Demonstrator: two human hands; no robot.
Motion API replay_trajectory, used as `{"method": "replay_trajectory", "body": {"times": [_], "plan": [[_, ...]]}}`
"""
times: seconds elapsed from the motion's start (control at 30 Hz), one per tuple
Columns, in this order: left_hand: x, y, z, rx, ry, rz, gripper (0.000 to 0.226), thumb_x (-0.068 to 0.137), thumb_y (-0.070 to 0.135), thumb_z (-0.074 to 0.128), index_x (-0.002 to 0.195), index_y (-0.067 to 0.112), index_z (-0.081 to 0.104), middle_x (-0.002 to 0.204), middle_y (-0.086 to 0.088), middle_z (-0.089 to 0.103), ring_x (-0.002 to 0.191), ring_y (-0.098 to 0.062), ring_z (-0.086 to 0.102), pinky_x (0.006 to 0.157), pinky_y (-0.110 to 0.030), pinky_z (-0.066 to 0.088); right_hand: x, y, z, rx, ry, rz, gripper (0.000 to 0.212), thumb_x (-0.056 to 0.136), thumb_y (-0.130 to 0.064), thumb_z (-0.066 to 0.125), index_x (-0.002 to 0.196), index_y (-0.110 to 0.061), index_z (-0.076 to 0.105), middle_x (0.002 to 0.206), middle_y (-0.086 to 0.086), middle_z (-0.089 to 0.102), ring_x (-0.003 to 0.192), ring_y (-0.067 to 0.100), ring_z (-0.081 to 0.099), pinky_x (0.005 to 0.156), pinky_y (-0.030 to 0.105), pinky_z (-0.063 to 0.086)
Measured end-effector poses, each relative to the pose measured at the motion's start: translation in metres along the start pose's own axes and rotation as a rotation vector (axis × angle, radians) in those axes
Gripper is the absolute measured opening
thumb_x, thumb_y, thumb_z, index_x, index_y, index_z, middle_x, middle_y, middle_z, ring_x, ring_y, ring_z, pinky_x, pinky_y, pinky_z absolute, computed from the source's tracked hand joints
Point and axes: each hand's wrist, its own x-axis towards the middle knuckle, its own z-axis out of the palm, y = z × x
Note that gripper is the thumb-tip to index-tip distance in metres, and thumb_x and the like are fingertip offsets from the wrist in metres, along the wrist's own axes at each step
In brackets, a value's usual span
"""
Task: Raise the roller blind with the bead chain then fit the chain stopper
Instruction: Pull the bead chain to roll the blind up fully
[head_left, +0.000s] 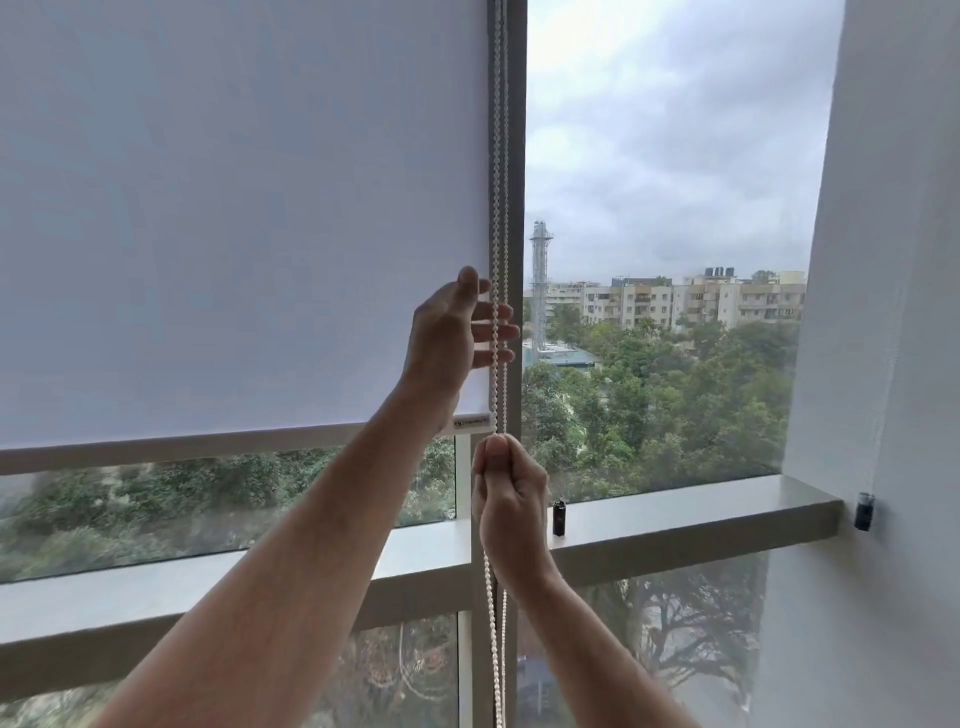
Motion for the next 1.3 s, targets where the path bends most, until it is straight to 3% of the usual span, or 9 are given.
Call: {"method": "replay_trajectory", "body": {"times": [0.1, 0.2, 0.4, 0.5, 0.57, 0.63, 0.87, 1.13, 1.3], "plan": [[0.008, 0.024, 0.015, -0.137, 0.045, -0.034, 0.035, 0.105, 0.035, 0.038, 0.108, 0.008, 0.061, 0.064, 0.001, 0.055, 0.049, -0.011, 0.050, 0.041, -0.023, 0.039, -0.004, 0.001, 0.004, -0.017, -0.006, -0.009, 0.037, 0.099, -0.032, 0.042, 0.064, -0.026, 0.048, 0.053, -0.010, 0.034, 0.048, 0.015, 0.024, 0.045, 0.029, 0.021], [0.002, 0.025, 0.031, -0.071, 0.072, 0.106, 0.036, 0.106, 0.027, 0.035, 0.089, 0.014, 0.064, 0.051, 0.009, 0.038, 0.040, -0.006, 0.032, 0.038, -0.022, 0.026, -0.003, 0.001, 0.002, -0.004, -0.031, -0.009, 0.037, 0.100, -0.028, 0.042, 0.064, -0.025, 0.050, 0.054, -0.013, 0.036, 0.048, 0.011, 0.025, 0.045, 0.026, 0.021], [0.001, 0.016, 0.028, 0.037, 0.135, 0.305, 0.038, 0.104, 0.025, 0.037, 0.070, 0.025, 0.055, 0.045, 0.013, 0.040, 0.042, -0.007, 0.034, 0.042, -0.024, 0.027, 0.016, -0.004, -0.014, 0.131, -0.188, 0.126, 0.046, 0.098, -0.040, 0.036, 0.092, -0.008, 0.069, 0.054, 0.002, 0.047, 0.044, 0.014, 0.040, 0.042, 0.024, 0.036], [0.001, 0.015, 0.027, 0.088, 0.143, 0.347, 0.037, 0.099, 0.031, 0.037, 0.067, 0.029, 0.055, 0.047, 0.013, 0.042, 0.046, -0.013, 0.037, 0.045, -0.029, 0.029, 0.033, -0.010, -0.023, 0.086, -0.228, 0.170, 0.064, 0.098, -0.053, 0.023, 0.108, -0.011, 0.070, 0.078, 0.011, 0.072, 0.070, 0.023, 0.067, 0.063, 0.031, 0.055], [-0.001, 0.016, 0.027, 0.115, 0.152, 0.365, 0.035, 0.098, 0.031, 0.036, 0.069, 0.028, 0.055, 0.050, 0.011, 0.043, 0.047, -0.017, 0.039, 0.047, -0.032, 0.032, 0.047, -0.019, -0.024, 0.044, -0.196, 0.171, 0.065, 0.099, -0.059, 0.020, 0.110, -0.018, 0.070, 0.090, 0.011, 0.076, 0.087, 0.025, 0.072, 0.073, 0.033, 0.058], [-0.002, 0.018, 0.026, 0.117, 0.156, 0.371, 0.034, 0.097, 0.029, 0.036, 0.069, 0.028, 0.054, 0.049, 0.010, 0.043, 0.046, -0.017, 0.039, 0.048, -0.034, 0.033, 0.063, -0.030, -0.022, 0.040, -0.144, 0.159, 0.060, 0.098, -0.056, 0.024, 0.107, -0.019, 0.071, 0.089, 0.010, 0.077, 0.085, 0.022, 0.073, 0.072, 0.035, 0.058], [-0.023, 0.000, 0.025, 0.145, 0.172, 0.344, 0.038, 0.100, 0.017, 0.038, 0.066, 0.023, 0.053, 0.049, 0.014, 0.051, 0.047, -0.007, 0.045, 0.045, -0.029, 0.041, 0.109, -0.082, -0.001, 0.104, -0.116, 0.065, 0.049, 0.105, -0.044, 0.032, 0.093, -0.020, 0.073, 0.078, 0.003, 0.076, 0.071, 0.009, 0.069, 0.060, 0.023, 0.054], [-0.057, -0.063, 0.016, 0.194, 0.146, 0.268, 0.037, 0.099, 0.013, 0.038, 0.067, 0.026, 0.052, 0.049, 0.011, 0.044, 0.044, -0.007, 0.036, 0.044, -0.026, 0.028, 0.138, -0.128, 0.022, 0.116, -0.208, 0.038, 0.044, 0.107, -0.034, 0.032, 0.123, -0.002, 0.057, 0.074, 0.009, 0.064, 0.057, 0.017, 0.058, 0.049, 0.028, 0.048], [-0.077, -0.085, 0.019, 0.120, 0.086, 0.217, 0.031, 0.096, 0.024, 0.038, 0.069, 0.026, 0.053, 0.051, 0.010, 0.043, 0.046, -0.008, 0.033, 0.042, -0.026, 0.024, 0.150, -0.141, 0.040, 0.070, -0.041, 0.064, 0.036, 0.107, -0.023, 0.034, 0.088, -0.016, 0.064, 0.057, -0.005, 0.041, 0.045, 0.008, 0.030, 0.039, 0.022, 0.022]]}}
